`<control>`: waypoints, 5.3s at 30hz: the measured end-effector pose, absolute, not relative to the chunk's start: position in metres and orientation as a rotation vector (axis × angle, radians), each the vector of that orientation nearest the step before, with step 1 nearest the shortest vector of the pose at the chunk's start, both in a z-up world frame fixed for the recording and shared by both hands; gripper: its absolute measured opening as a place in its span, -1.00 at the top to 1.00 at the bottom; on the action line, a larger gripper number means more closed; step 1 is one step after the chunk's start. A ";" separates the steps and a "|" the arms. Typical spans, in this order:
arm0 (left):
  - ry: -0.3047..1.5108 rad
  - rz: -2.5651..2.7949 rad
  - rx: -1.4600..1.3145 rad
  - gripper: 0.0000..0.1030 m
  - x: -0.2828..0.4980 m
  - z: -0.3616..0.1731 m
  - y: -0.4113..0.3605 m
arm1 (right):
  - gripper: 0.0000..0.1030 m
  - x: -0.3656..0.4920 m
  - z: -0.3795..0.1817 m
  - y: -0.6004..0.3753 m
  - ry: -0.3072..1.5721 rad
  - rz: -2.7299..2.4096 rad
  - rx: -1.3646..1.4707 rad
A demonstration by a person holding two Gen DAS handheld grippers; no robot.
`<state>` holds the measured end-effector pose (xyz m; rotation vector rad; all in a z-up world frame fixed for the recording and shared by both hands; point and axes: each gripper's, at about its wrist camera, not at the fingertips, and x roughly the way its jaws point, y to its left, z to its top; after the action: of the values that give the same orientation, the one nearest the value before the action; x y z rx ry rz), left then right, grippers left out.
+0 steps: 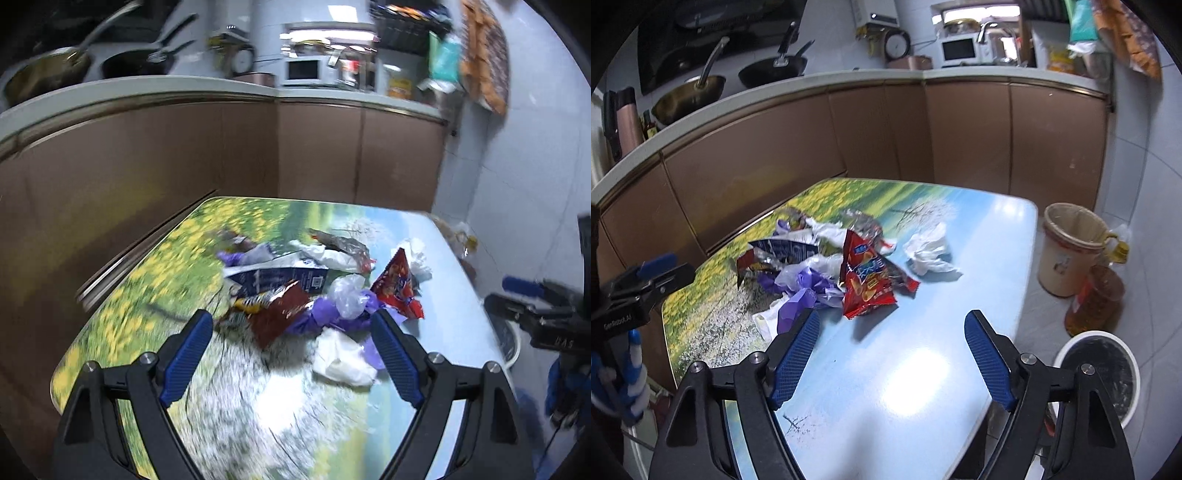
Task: Collect trash
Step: 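Move both grippers toward the trash pile on the table, then grasp the dark red wrapper with the left gripper while the right grasps the red snack bag, then carry both items to the white bin and open both grippers over it, then move both grippers back to the table, then grasp the purple glove with the right gripper while the left grasps the white cloth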
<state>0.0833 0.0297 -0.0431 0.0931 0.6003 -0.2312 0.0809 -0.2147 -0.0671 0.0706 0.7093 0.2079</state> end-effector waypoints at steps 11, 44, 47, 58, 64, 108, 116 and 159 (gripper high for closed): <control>0.616 -0.273 0.322 -0.61 0.137 -0.072 0.015 | -0.57 0.137 -0.079 -0.183 0.775 0.341 -0.012; 0.721 -0.332 0.145 0.79 0.126 -0.054 0.044 | 0.51 0.169 -0.077 -0.166 0.850 0.456 0.011; 0.700 -0.326 0.133 0.80 0.115 -0.043 0.045 | 0.51 0.154 -0.067 -0.172 0.827 0.449 0.034; 0.639 -0.359 0.087 0.82 0.083 0.001 0.029 | 0.51 0.086 -0.042 -0.228 0.725 0.382 0.146; 0.629 -0.509 0.079 0.83 0.084 0.019 -0.036 | 0.51 0.052 -0.028 -0.284 0.661 0.231 0.175; 0.794 -0.834 0.010 0.25 0.153 -0.057 -0.366 | 0.05 0.044 -0.132 -0.494 0.745 -0.431 0.352; 0.683 -0.706 0.020 0.23 0.115 -0.011 -0.259 | -0.02 0.030 -0.053 -0.420 0.622 -0.313 0.246; 0.913 -0.473 -0.103 0.22 0.107 -0.122 0.021 | -0.16 0.085 -0.044 -0.182 0.786 0.259 0.101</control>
<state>0.1075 0.0214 -0.1219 -0.1029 0.9128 -0.4730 0.0849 -0.1824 -0.0437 0.1006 0.7859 0.2594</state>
